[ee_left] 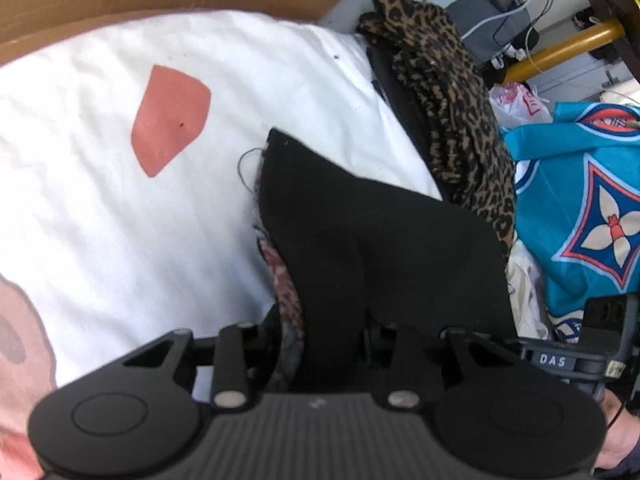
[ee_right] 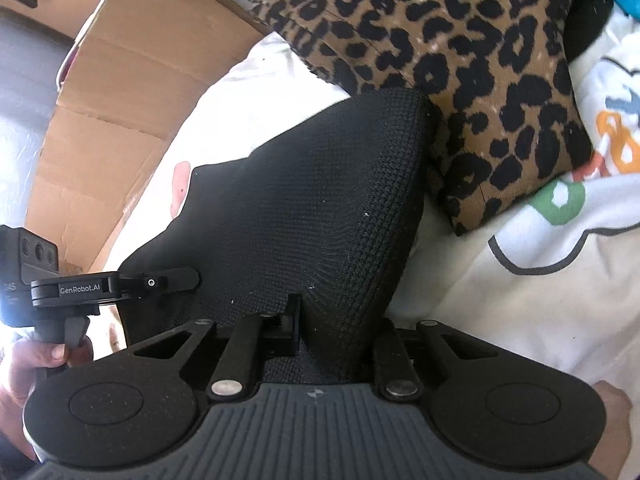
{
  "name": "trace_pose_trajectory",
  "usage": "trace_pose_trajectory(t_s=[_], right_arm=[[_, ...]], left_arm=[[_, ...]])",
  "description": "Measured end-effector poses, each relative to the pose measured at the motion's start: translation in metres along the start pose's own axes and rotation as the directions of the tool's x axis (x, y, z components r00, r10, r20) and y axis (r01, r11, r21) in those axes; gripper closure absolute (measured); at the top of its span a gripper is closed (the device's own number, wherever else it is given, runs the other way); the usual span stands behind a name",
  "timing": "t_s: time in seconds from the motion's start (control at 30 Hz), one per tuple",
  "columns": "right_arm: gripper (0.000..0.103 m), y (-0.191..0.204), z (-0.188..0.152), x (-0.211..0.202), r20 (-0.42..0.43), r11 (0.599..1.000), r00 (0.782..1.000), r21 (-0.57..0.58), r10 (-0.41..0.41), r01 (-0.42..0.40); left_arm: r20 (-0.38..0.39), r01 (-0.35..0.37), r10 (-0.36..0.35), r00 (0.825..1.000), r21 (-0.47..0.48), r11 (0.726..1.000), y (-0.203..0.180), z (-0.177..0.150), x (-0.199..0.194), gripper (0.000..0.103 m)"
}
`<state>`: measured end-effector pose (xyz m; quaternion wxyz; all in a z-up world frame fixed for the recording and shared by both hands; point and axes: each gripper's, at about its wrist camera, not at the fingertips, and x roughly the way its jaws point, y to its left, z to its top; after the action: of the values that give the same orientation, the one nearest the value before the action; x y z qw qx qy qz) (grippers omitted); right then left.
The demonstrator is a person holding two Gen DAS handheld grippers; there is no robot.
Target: Fold clothes
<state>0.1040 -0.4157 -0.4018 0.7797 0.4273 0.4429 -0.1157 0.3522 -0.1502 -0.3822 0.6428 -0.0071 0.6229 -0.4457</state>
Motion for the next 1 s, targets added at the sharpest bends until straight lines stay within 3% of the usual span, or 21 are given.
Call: trace_pose_trajectory(t_s=[0.33,0.63,1.0], right_arm=[[0.091,0.026,0.008,-0.014,0.023,0.996,1.0,-0.084,0.003,-0.001],[0.091,0.059,0.019,-0.033,0.07,0.979,0.996,-0.199,0.055,-0.04],[0.092,0.094,0.023,-0.075,0.13,0.949,0.983,-0.304,0.131,-0.086]], left_arm=[[0.104,-0.002,0.004,0.995,-0.018,1.0,-0.012,-0.02,-0.038,0.067],[0.199,-0.021,0.026,0.98,-0.026,0.999,-0.025,-0.033,-0.079,0.067],[0.352,-0.017,0.012,0.936,0.011,1.0,-0.052,-0.049,-0.123,0.068]])
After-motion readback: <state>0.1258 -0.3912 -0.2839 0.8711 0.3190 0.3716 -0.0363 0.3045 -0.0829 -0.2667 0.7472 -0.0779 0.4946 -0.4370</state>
